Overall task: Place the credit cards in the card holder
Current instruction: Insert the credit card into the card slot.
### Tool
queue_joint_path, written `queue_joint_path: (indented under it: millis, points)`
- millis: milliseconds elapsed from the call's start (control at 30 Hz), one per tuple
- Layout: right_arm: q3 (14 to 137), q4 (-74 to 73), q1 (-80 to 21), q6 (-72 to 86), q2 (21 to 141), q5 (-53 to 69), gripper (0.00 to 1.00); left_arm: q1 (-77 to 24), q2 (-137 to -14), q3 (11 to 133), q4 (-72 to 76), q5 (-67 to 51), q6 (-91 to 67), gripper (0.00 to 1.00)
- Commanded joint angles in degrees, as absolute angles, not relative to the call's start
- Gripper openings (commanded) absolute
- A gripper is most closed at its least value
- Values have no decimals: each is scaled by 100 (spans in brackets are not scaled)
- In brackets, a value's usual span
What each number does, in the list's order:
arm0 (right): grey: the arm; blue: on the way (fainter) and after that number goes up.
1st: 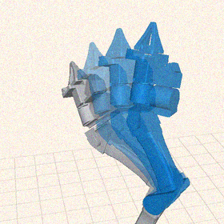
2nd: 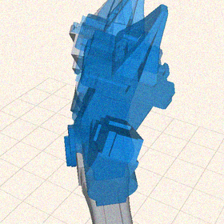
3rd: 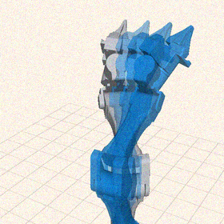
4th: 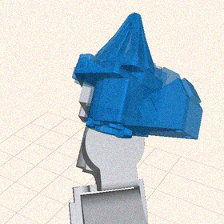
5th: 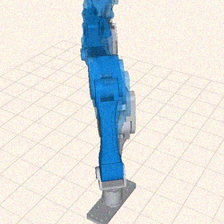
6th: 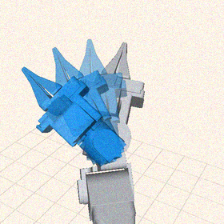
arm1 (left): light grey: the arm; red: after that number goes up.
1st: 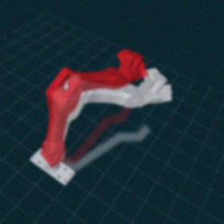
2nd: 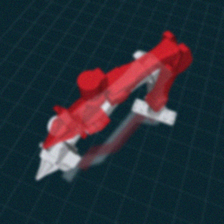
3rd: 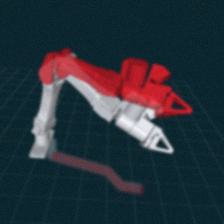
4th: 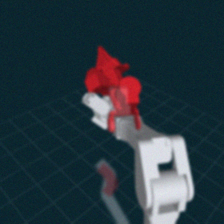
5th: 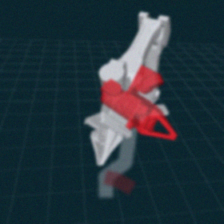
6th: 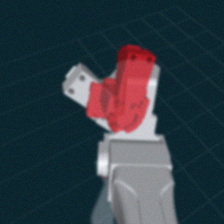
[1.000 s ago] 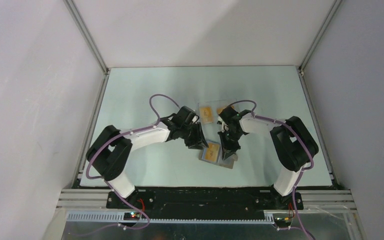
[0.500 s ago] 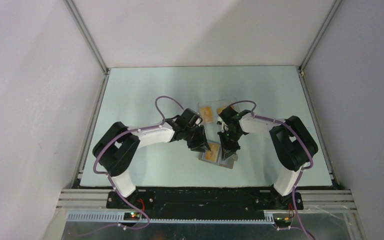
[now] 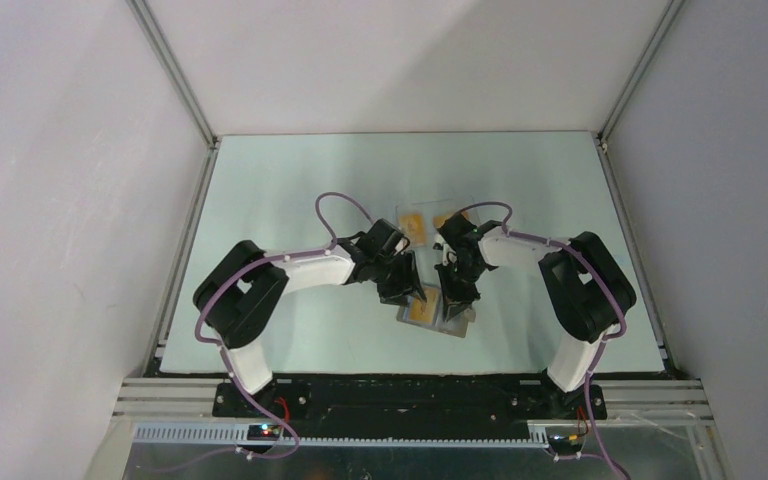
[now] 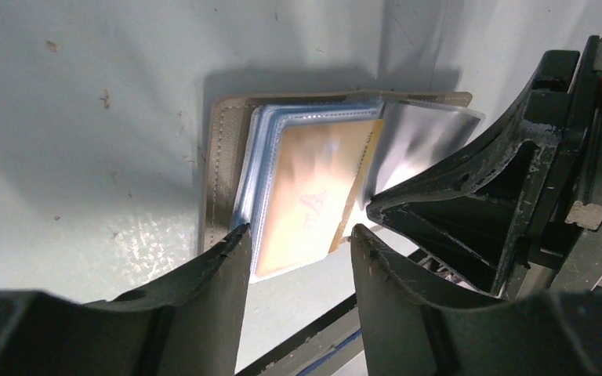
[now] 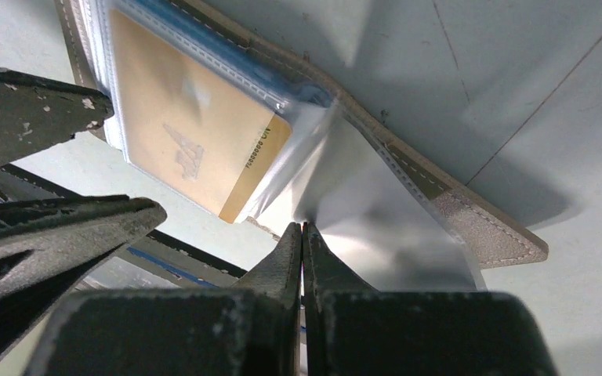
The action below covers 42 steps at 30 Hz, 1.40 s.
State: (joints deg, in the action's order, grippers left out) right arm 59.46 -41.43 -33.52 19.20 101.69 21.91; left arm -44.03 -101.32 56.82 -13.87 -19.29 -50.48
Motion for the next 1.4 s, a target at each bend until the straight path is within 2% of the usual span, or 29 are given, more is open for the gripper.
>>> queue_joint_path:
  millis: [0,167,433,633,1033,1367]
  points:
    - [5891,-4107,-3346,1806,10175,2224,0,-4435,-10169,5704,-1276,-1715,-4906,55]
    - [5885,-4066,-3351,1813,10192,2250,0,-4559,-10402,5919,-1232,-1932,-4841,53]
    - [5850,-3984,-3343,1802,10176,2340,0,-4574,-10217,5885,-884,-2197,-5071,38]
    - [5848,-3968,-3334,1773,10183,2371,0,-4579,-9884,5749,-488,-2439,-5304,32]
    - [5853,-3926,-3310,1780,10222,2367,0,-4598,-9955,5763,-327,-2866,-5301,33]
    - [5847,-3944,-3284,1791,10180,2382,0,-4698,-10056,5704,-830,-2189,-4847,39]
